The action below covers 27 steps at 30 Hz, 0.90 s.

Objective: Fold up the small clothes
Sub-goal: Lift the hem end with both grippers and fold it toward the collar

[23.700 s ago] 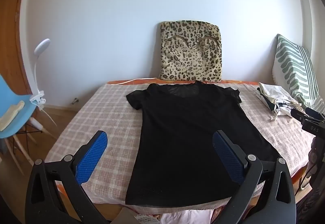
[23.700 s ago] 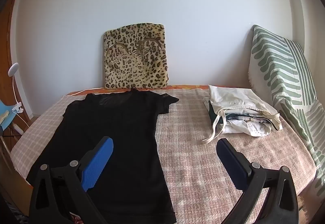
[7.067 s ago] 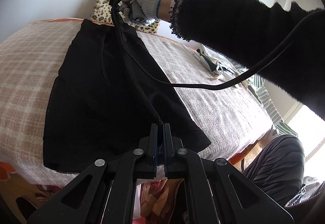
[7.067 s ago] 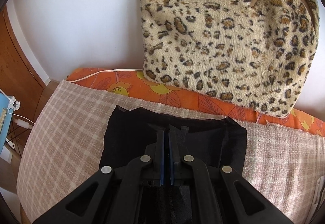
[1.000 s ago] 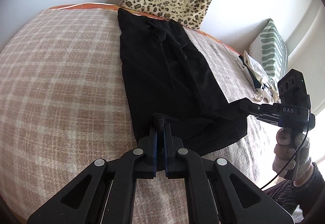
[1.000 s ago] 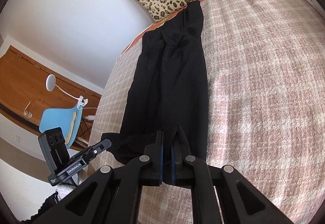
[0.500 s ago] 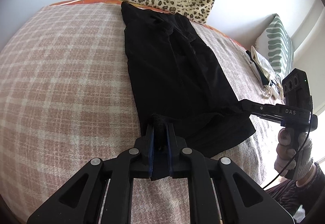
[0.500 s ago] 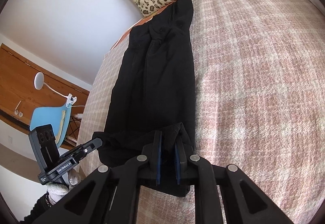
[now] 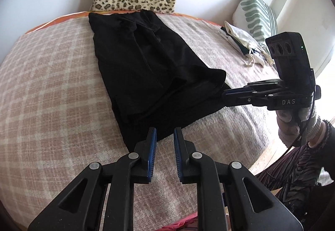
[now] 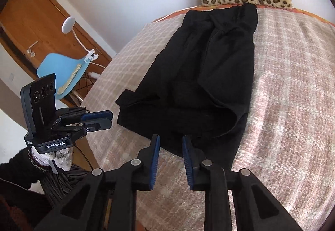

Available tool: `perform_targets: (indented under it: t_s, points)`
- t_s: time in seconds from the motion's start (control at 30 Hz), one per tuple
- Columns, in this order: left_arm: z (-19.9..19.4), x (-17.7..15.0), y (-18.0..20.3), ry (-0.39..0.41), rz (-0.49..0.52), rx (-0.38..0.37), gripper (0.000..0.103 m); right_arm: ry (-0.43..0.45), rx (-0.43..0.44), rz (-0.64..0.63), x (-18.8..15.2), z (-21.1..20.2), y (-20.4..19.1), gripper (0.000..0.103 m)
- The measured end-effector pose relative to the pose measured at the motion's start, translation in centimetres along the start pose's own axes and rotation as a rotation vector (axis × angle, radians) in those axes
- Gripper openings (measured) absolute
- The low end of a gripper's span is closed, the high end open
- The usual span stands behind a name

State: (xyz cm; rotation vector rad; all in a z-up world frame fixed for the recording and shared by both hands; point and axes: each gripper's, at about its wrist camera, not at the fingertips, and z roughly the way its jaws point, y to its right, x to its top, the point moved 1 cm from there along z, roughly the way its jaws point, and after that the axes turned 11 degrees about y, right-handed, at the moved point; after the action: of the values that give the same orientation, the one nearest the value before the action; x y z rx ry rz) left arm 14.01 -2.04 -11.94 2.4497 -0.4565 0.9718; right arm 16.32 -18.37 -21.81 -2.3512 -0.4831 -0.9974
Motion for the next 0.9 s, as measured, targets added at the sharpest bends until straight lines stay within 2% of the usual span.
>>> perform_targets:
  t_s: [0.1, 0.3, 0.5, 0.7, 0.8, 0.9]
  points:
    - [0.9, -0.2, -0.7, -0.032, -0.022, 0.020, 0.015, -0.025, -0.017, -0.005, 0.0, 0.9, 0.2, 0.021]
    - [1.9, 1.1, -1.5, -0.023, -0.038, 0.051, 0.015, -0.037, -0.060, -0.009, 0.4, 2.0, 1.0, 0.021]
    - [2.7, 2.8, -2.2, 0.011, -0.059, 0.080, 0.015, 0.003, -0.119, -0.030, 2.3, 2.5, 1.6, 0.021]
    - [2.2, 4.3, -4.1, 0.066, -0.098, 0.137, 0.015, 0.049, -0.178, 0.018, 3.8, 2.2, 3.0, 0.022]
    - [1.4, 4.4, -4.2, 0.085, -0.108, 0.122, 0.015, 0.062, -0.140, 0.029, 3.9, 1.7, 2.6, 0.023]
    - [1.0, 3.8, -3.0, 0.078, -0.086, 0.078, 0.015, 0.061, -0.030, -0.003, 3.6, 1.4, 1.0, 0.024]
